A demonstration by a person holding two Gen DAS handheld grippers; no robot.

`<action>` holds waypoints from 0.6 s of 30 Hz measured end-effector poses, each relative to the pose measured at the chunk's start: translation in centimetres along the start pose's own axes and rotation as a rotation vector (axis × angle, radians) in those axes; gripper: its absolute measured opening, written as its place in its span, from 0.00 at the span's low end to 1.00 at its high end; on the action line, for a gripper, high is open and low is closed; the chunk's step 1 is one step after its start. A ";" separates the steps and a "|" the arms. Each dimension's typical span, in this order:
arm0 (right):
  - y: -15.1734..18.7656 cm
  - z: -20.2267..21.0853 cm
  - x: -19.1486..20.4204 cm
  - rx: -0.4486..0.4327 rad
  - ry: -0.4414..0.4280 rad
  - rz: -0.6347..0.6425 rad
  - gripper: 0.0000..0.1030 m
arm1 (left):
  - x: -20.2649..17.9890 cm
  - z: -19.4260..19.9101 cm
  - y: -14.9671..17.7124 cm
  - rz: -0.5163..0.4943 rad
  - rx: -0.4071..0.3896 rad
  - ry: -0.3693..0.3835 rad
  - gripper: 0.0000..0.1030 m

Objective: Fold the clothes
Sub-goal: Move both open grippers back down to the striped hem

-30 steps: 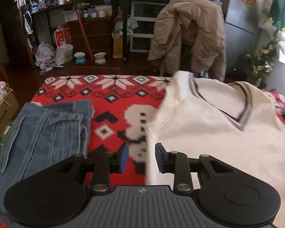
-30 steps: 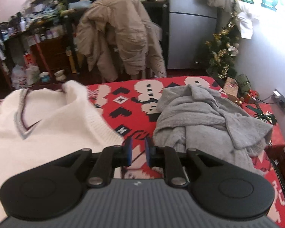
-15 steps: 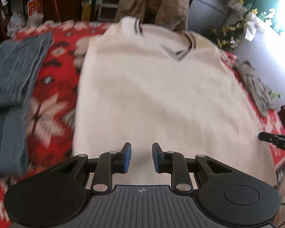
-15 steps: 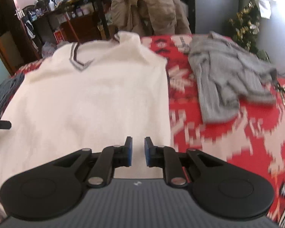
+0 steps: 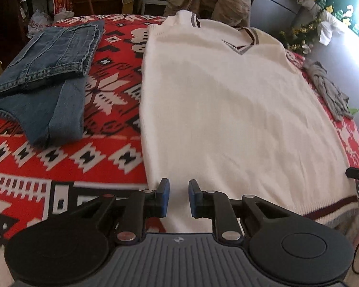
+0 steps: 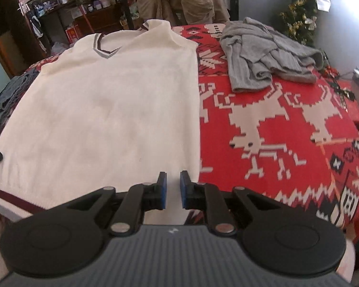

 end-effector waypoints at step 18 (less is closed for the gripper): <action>0.1 0.9 4.5 0.000 -0.075 0.052 0.15 | -4.1 -0.5 0.8 -0.054 -0.019 0.056 0.17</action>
Point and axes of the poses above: each gripper's, at about its wrist camera, not at the fingertips, and z roughly against the way its jaws point, x to its left, y to its underside, the point moved 3 cm from there along -z, roughly the way its jaws point, and after that the axes turned 4 degrees about z, right-handed, at the moved point
